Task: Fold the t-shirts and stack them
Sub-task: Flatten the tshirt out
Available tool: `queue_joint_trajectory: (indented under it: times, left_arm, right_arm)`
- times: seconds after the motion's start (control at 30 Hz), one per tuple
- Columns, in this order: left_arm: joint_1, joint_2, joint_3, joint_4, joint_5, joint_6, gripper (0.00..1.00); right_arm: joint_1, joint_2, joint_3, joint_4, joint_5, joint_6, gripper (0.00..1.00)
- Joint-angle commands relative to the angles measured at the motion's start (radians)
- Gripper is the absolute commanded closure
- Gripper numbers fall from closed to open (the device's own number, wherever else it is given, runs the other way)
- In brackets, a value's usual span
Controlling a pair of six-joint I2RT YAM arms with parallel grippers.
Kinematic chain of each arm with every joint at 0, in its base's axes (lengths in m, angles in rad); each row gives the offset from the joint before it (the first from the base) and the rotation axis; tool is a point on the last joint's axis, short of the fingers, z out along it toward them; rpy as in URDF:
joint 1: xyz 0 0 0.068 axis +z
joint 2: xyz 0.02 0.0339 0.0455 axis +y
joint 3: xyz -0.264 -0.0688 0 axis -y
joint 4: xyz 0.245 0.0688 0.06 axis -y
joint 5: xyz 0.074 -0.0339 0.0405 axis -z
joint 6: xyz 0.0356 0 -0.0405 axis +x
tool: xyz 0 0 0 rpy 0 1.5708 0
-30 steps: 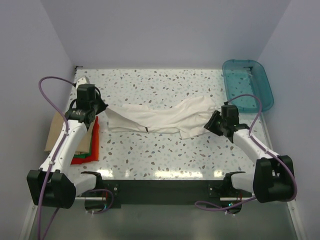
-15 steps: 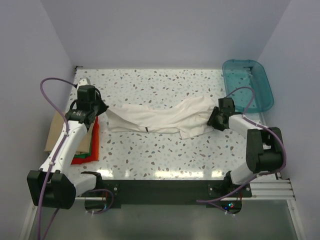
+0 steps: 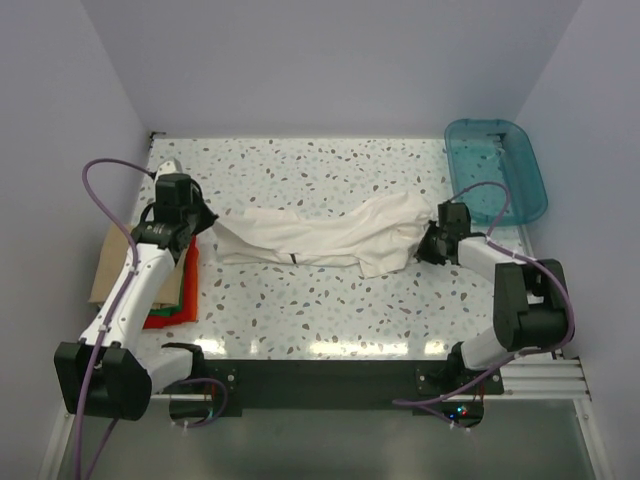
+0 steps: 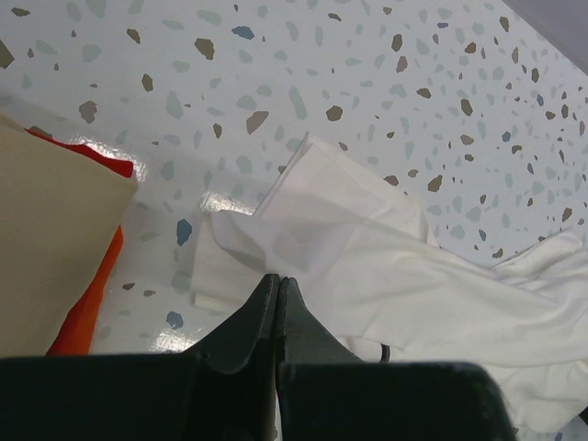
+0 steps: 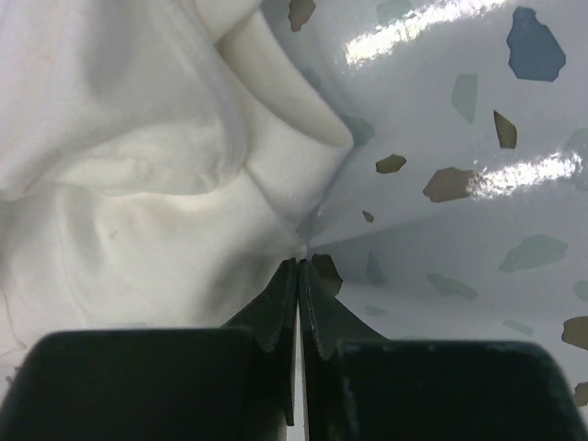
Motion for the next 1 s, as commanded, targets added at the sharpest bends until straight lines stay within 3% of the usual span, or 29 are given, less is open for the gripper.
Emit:
queue_joint_trajectory:
  times: [0.0,0.53,0.87,0.9,0.93,0.97]
  left_arm:
    - [0.011,-0.046,-0.011,0.027,0.005,-0.007,1.00]
    - [0.011,-0.193,-0.060,-0.048,-0.012,-0.013,1.00]
    - [0.011,-0.267,-0.117,-0.068,-0.015,-0.007,1.00]
    - [0.011,-0.270,-0.123,-0.068,-0.014,-0.006,1.00]
    - [0.013,-0.271,-0.128,-0.065,-0.011,-0.006,1.00]
    - [0.011,-0.273,-0.132,-0.060,-0.007,-0.006,1.00]
  right_arm:
    - [0.000,-0.074,-0.013,-0.017,-0.062,0.009,1.00]
    - [-0.009,-0.600,0.113,-0.387,-0.079,-0.010,1.00]
    - [-0.008,-0.968,0.007,-0.605,-0.085,0.052,0.99]
    - [-0.008,-0.980,-0.004,-0.610,-0.091,0.052,0.93]
    - [-0.008,-0.986,-0.015,-0.617,-0.092,0.052,0.75]
    - [-0.008,-0.990,-0.039,-0.629,-0.086,0.050,0.66]
